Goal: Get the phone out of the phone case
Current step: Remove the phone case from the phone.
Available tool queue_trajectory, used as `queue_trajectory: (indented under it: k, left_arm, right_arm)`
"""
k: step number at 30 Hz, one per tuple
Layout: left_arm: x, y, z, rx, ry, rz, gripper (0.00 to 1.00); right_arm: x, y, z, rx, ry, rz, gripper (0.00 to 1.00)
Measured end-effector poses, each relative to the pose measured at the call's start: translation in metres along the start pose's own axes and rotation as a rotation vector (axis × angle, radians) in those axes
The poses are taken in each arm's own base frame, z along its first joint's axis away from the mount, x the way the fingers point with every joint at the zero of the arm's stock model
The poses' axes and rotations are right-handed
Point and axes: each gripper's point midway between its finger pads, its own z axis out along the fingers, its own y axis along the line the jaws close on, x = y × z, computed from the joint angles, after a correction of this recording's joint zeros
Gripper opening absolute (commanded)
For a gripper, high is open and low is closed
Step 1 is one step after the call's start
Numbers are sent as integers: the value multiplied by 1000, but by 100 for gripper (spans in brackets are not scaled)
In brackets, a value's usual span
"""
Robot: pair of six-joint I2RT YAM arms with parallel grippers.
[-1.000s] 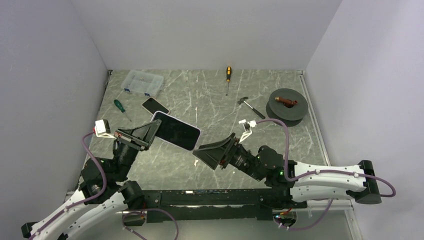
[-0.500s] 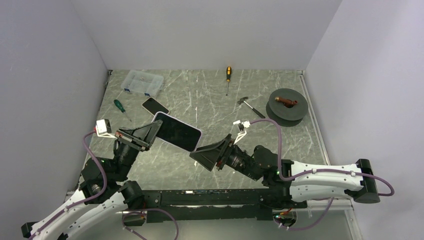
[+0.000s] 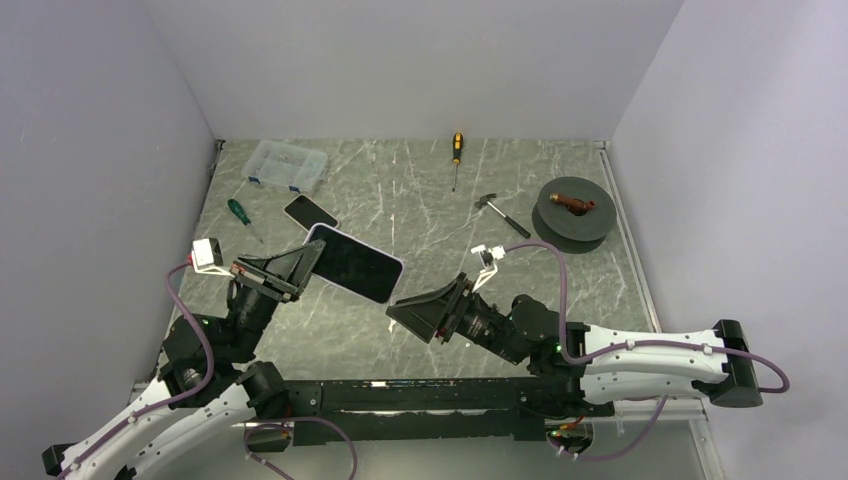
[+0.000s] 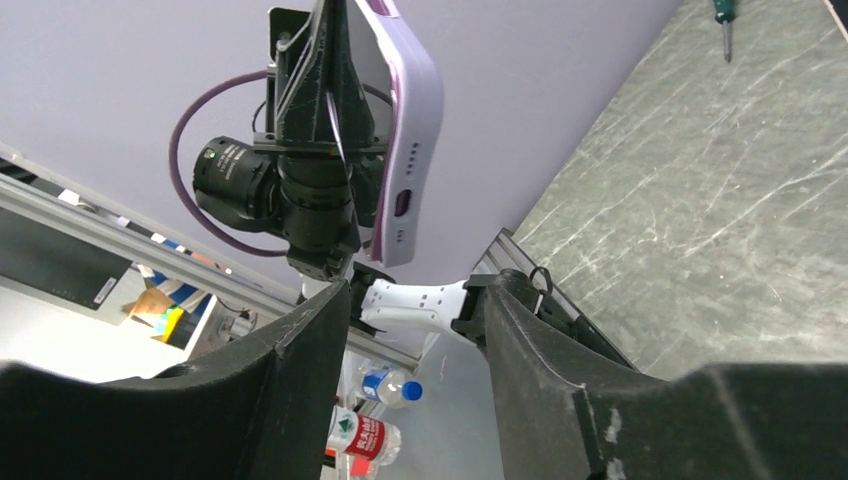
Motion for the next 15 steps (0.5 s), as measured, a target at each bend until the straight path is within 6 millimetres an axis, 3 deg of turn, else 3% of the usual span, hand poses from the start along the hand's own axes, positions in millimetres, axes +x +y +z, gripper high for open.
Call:
queue_trajectory:
  k: [15]
  left_arm:
    - [0, 0, 0, -3, 3, 1, 0]
  right_arm:
    - [1, -7, 2, 26, -8, 7, 52]
